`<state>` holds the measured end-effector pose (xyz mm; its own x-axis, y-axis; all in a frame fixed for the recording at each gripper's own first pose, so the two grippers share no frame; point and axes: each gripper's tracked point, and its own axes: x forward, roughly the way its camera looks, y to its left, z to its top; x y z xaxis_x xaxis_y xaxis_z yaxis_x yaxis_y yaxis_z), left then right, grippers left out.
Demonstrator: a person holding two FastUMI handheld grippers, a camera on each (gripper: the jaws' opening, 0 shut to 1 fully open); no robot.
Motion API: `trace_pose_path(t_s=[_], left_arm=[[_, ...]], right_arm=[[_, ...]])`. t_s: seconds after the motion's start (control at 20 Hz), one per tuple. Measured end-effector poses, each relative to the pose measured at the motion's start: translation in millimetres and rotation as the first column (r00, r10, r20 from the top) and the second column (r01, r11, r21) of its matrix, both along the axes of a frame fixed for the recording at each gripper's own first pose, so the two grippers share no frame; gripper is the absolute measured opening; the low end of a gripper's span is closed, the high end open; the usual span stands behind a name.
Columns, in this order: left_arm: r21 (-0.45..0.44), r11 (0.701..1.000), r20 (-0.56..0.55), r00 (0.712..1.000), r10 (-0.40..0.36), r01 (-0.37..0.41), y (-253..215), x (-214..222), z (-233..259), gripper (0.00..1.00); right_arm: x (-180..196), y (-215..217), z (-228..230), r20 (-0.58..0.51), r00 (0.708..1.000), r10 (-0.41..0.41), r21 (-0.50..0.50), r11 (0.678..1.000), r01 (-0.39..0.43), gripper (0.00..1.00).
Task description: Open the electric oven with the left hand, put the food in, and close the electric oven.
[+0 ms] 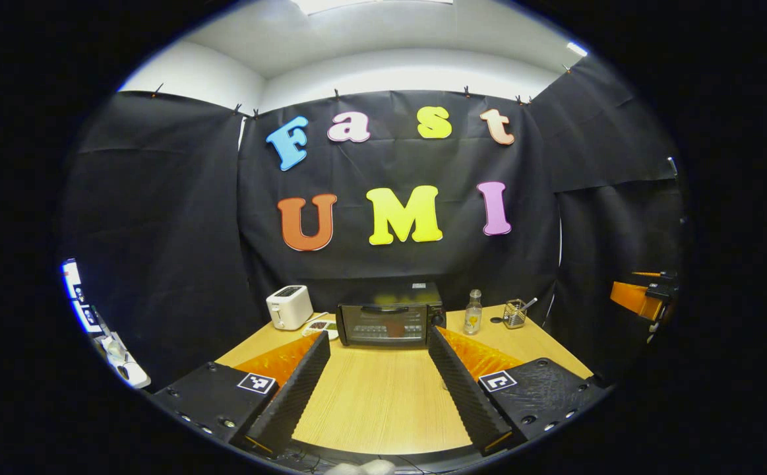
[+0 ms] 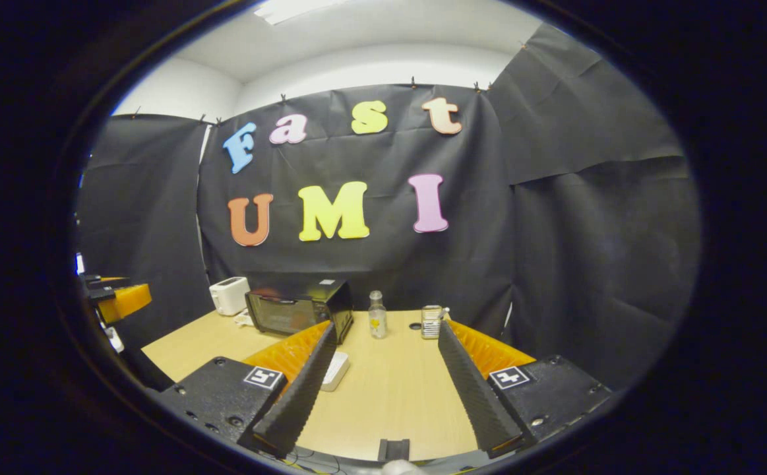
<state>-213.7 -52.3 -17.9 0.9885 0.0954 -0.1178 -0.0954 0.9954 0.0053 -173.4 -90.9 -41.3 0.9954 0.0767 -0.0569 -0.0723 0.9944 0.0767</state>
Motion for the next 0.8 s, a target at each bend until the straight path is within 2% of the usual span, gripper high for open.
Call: trace_pose_path(t_s=[0.15,0.2,0.3,0.5,0.6,0.8], left_arm=[[-0.013,1.0,-0.001,1.0,0.007,-0.007,9.6,1.4,-1.7,0.96],[-0.025,1.0,0.005,1.0,-0.003,0.003,7.5,1.7,-0.3,0.96],[-0.006,1.0,0.0,1.0,-0.012,0.012,12.7,4.7,-0.5,0.96],[-0.027,0.999,0.005,0.999,-0.041,0.041,15.5,9.1,3.9,0.96],[-0.023,0.998,0.014,0.998,-0.054,0.054,14.6,10.6,8.2,0.96],[0.002,0.997,0.014,0.997,-0.08,0.08,16.6,7.4,8.4,0.96]], right_arm=[[-1.2,11.3,4.6,-0.004,1.0,0.008,-0.021,1.0,-0.008,0.96],[-3.2,11.2,4.9,-0.005,1.0,0.002,-0.016,1.0,-0.002,0.99],[-6.3,16.4,9.4,-0.002,1.0,0.0,-0.008,1.0,0.0,0.96],[-11.7,11.5,11.2,0.001,0.999,-0.039,-0.011,0.999,0.039,0.99],[-16.2,12.1,13.6,0.005,0.999,-0.051,-0.004,0.999,0.051,0.96],[-26.1,14.1,18.1,0.017,0.997,-0.074,-0.021,0.997,0.074,0.99]])
